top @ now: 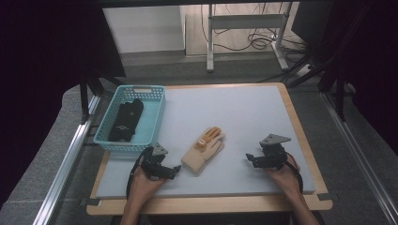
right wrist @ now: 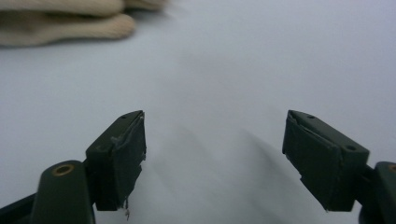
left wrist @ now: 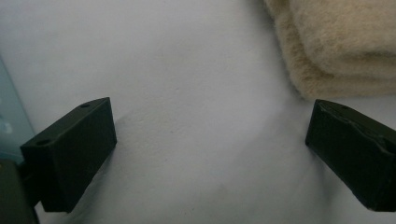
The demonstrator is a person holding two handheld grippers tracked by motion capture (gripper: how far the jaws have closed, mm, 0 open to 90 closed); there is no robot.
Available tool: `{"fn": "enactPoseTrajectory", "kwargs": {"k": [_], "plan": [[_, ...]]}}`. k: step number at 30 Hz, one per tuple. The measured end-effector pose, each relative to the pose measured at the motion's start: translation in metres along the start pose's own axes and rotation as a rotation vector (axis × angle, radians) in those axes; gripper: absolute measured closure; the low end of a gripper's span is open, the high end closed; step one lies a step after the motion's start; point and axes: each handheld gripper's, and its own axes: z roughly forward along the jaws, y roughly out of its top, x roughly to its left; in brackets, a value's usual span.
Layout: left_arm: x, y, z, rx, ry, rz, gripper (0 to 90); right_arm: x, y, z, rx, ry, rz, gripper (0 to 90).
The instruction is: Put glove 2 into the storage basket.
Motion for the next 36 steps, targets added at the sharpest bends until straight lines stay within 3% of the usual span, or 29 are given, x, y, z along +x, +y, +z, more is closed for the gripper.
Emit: {"fn": "enactPoseTrajectory", "kwargs": {"k": [3, 6, 8, 19, 22, 26, 30, 36], "plan": [[0.0, 0.0, 0.0, 0.0, 0.0, 0.0, 2.0, -0.006, -0.006, 0.0, 0.019, -0.02, 0.014, 17.7], [0.0, 0.0, 0.0, 0.0, 0.0, 0.0, 2.0, -0.012, -0.008, 0.002, 0.025, 0.01, 0.077, 16.2], [0.0, 0.0, 0.0, -0.001, -0.001, 0.001, 2.0, -0.01, -0.008, 0.003, 0.031, -0.003, 0.056, 15.6], [-0.002, 0.003, -0.001, 0.02, -0.002, 0.001, 1.0, -0.01, -0.008, 0.003, 0.028, -0.005, 0.058, 15.4], [-0.004, 0.007, -0.004, 0.029, -0.038, -0.003, 1.8, -0.01, -0.008, 0.003, 0.027, -0.005, 0.057, 15.4], [-0.007, 0.016, -0.012, 0.003, -0.059, -0.012, 1.7, -0.01, -0.008, 0.003, 0.026, -0.005, 0.056, 15.4], [-0.011, 0.031, -0.019, -0.035, -0.112, -0.034, 1.7, -0.01, -0.008, 0.003, 0.026, -0.005, 0.056, 15.4], [-0.023, 0.062, -0.012, -0.001, -0.106, 0.011, 3.0, -0.01, -0.008, 0.003, 0.026, -0.004, 0.06, 15.4]]}}
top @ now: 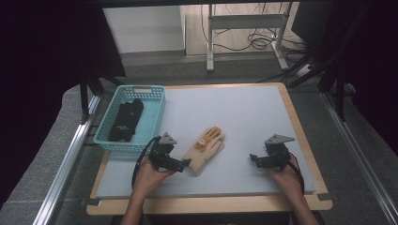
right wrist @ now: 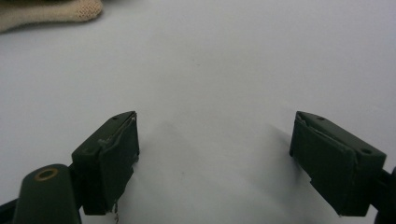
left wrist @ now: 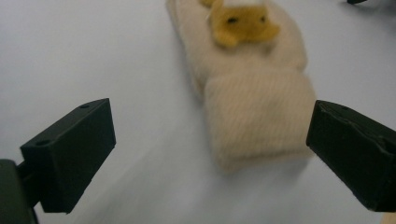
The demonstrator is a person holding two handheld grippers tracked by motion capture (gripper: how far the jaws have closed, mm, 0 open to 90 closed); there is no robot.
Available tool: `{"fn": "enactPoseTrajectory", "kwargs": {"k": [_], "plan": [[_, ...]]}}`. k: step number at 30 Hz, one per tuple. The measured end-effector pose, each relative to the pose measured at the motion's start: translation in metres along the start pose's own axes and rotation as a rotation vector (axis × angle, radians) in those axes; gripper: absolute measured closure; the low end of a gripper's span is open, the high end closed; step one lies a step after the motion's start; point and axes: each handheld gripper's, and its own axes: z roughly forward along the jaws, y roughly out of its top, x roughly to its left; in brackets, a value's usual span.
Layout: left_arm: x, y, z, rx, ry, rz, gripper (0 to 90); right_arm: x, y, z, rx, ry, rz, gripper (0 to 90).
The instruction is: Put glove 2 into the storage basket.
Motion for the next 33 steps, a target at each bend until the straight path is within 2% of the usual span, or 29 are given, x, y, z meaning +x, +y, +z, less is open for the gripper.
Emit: {"fn": "enactPoseTrajectory", "kwargs": {"k": [7, 16, 26, 29, 33], "plan": [[-0.013, 0.03, 0.027, 0.055, 0.008, 0.046, 4.3, 0.0, 0.0, 0.0, 0.0, 0.0, 0.0, 15.4], [-0.02, 0.05, 0.058, 0.116, 0.0, 0.036, 4.2, 0.0, 0.0, 0.0, 0.0, 0.001, 0.001, 15.4], [-0.033, 0.047, 0.081, 0.201, 0.045, 0.09, 4.8, 0.0, 0.0, 0.0, 0.0, 0.001, 0.001, 15.4], [-0.033, 0.044, 0.085, 0.222, 0.049, 0.08, 5.9, 0.0, 0.0, 0.0, 0.0, 0.001, 0.001, 15.4], [-0.032, 0.042, 0.082, 0.205, 0.052, 0.055, 11.8, 0.0, 0.0, 0.0, 0.0, 0.002, 0.001, 15.4]]}}
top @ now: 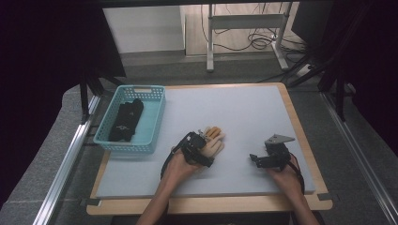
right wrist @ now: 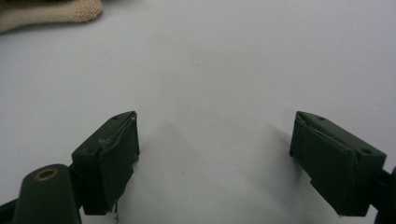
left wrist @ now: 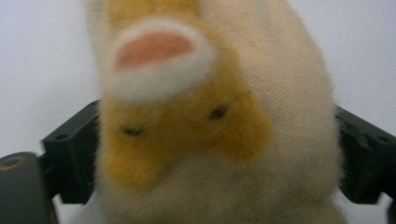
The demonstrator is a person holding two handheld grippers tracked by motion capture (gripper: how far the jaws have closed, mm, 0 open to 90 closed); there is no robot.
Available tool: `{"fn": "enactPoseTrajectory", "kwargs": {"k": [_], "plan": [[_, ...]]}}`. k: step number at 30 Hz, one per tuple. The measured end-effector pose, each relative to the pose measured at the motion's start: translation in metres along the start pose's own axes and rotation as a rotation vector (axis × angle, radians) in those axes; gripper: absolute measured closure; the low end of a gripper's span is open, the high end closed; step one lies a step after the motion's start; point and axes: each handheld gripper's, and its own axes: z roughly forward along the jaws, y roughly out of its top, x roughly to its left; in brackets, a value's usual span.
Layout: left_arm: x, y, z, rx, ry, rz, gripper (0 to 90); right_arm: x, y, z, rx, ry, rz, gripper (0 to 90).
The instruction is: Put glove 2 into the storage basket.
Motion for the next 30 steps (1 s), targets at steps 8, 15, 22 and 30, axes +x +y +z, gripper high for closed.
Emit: {"fn": "enactPoseTrajectory", "kwargs": {"k": [8, 15, 22, 30], "plan": [[-0.001, -0.001, -0.006, -0.007, 0.003, 0.0, 36.3, 0.0, 0.0, 0.0, 0.001, -0.001, -0.003, 15.4], [-0.003, 0.002, -0.009, 0.012, -0.003, 0.009, 50.3, 0.0, 0.0, 0.0, 0.0, -0.001, -0.001, 15.4], [0.003, 0.004, -0.018, -0.01, 0.001, -0.001, 51.9, 0.0, 0.0, 0.0, 0.0, 0.0, 0.0, 15.4], [0.015, 0.014, -0.041, -0.041, 0.014, -0.025, 51.8, 0.0, 0.0, 0.0, 0.0, -0.001, 0.0, 15.4]]}}
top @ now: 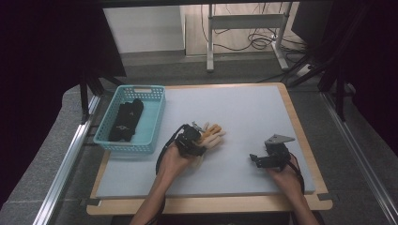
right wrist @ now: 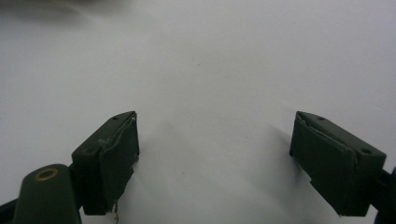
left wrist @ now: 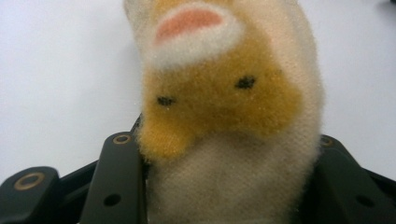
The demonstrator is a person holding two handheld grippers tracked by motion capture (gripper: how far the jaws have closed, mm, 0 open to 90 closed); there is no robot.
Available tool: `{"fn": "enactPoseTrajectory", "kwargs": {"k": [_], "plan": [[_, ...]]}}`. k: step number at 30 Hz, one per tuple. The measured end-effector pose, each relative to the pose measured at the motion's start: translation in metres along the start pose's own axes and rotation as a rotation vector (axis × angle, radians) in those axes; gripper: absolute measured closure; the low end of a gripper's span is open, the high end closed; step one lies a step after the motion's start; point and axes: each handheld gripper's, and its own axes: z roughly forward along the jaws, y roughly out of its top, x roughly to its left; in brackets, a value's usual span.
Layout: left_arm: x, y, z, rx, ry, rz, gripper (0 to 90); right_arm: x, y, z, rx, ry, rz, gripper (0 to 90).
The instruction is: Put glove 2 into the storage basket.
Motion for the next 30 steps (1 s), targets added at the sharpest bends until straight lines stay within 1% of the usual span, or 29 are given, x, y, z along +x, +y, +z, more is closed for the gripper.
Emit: {"fn": "enactPoseTrajectory", "kwargs": {"k": [3, 6, 12, 19, 26, 27, 30], "plan": [[0.007, 0.004, -0.008, 0.002, 0.021, 0.0, 51.7, 0.0, 0.0, 0.0, 0.001, 0.0, -0.002, 15.4], [0.016, 0.007, -0.016, 0.0, 0.034, -0.012, 51.6, 0.0, 0.0, 0.0, -0.001, 0.0, -0.003, 15.4], [0.034, 0.01, -0.032, -0.01, 0.073, -0.033, 51.2, 0.0, 0.0, 0.0, 0.001, 0.001, 0.0, 15.4], [0.057, 0.01, -0.053, -0.021, 0.111, -0.077, 51.0, 0.0, 0.0, 0.0, 0.0, 0.0, -0.001, 15.4], [0.077, 0.007, -0.069, -0.031, 0.133, -0.119, 50.9, 0.0, 0.0, 0.0, 0.0, 0.0, -0.002, 15.4], [0.08, 0.007, -0.07, -0.031, 0.143, -0.118, 50.9, 0.0, 0.0, 0.0, 0.0, 0.0, -0.002, 15.4], [0.088, 0.005, -0.075, -0.027, 0.161, -0.139, 50.8, 0.0, 0.0, 0.0, 0.0, 0.0, -0.002, 15.4]]}}
